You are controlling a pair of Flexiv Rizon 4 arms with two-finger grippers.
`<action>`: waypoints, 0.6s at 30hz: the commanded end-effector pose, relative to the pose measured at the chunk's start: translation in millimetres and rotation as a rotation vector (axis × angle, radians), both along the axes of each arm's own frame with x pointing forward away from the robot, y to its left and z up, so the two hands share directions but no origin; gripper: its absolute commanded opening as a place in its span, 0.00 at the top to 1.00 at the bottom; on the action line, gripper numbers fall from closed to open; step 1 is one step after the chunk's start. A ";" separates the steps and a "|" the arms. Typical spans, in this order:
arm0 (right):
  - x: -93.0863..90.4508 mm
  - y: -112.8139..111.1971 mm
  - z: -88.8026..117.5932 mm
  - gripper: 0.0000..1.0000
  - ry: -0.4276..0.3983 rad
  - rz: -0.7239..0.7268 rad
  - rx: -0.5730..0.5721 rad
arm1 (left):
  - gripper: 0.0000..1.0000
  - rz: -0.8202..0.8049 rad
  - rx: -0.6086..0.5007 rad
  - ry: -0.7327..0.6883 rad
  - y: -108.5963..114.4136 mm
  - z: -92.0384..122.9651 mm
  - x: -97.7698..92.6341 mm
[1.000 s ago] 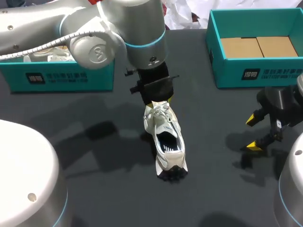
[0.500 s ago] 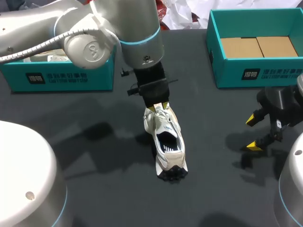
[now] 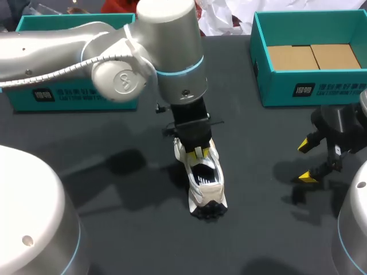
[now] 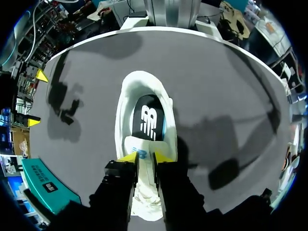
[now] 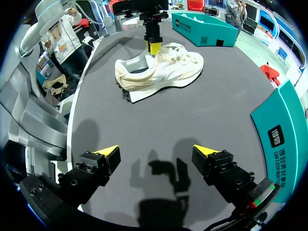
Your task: Take the shoe out of the shoebox, open the shoe tongue, remove and reinsert the insole, then place the shoe into the shoebox
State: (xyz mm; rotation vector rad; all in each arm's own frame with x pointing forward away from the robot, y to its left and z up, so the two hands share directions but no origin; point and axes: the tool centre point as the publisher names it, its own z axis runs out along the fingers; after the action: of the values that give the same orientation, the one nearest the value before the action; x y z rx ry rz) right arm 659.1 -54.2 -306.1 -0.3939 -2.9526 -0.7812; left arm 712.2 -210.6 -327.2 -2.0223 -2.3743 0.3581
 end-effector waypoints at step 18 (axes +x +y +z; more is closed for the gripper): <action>-2.0 0.3 -0.1 0.00 -0.003 -0.002 -0.003 | 0.80 -0.001 0.008 0.002 -5.3 -19.2 -6.0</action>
State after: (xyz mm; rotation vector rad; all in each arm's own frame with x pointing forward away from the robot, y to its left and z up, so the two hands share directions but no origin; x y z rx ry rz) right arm 659.1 -54.2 -306.1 -0.3937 -2.9526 -0.7812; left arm 705.3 -204.9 -328.3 -2.0260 -2.3761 0.3552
